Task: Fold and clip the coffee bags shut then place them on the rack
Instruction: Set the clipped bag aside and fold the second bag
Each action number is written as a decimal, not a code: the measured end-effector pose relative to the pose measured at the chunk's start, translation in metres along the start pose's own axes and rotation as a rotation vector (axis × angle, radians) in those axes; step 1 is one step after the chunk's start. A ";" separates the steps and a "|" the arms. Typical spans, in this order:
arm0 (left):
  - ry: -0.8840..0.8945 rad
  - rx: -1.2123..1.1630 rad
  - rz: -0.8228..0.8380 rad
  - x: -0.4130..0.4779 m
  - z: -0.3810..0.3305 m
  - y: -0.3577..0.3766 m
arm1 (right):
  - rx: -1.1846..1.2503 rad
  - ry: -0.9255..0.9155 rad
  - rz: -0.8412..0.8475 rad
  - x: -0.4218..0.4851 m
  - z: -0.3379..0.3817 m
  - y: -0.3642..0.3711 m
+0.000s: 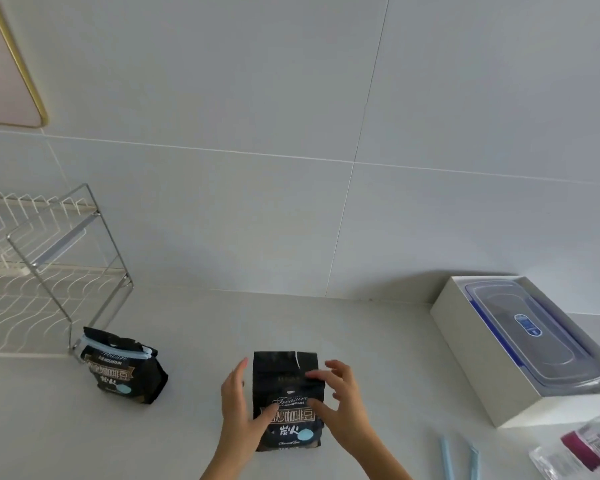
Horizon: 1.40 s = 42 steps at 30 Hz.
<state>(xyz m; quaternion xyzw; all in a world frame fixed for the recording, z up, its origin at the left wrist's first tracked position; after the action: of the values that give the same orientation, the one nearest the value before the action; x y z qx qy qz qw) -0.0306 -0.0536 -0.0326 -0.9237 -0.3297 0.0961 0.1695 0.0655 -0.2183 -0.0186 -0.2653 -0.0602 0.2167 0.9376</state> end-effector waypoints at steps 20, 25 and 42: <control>-0.281 -0.231 0.182 0.006 0.011 0.021 | 0.169 0.253 -0.140 -0.018 -0.017 0.006; -0.301 -0.234 0.206 0.005 0.016 0.019 | 0.143 0.229 -0.150 -0.021 -0.017 0.001; -0.264 -0.275 0.233 -0.001 0.028 0.022 | -0.281 0.624 -0.841 -0.105 -0.110 -0.094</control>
<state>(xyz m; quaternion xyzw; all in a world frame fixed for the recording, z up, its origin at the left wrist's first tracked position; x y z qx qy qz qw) -0.0265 -0.0632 -0.0666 -0.9495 -0.2499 0.1893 -0.0151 0.0315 -0.3881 -0.0628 -0.3928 0.0915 -0.2764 0.8723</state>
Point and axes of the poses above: each hand's wrist, its own x-axis towards the middle knuckle, its own y-axis out of the palm, z = x × y, the point moved 4 cm from there along x, towards the middle knuckle, and after that the axes turned 6 degrees about -z, right-handed, at the moved point
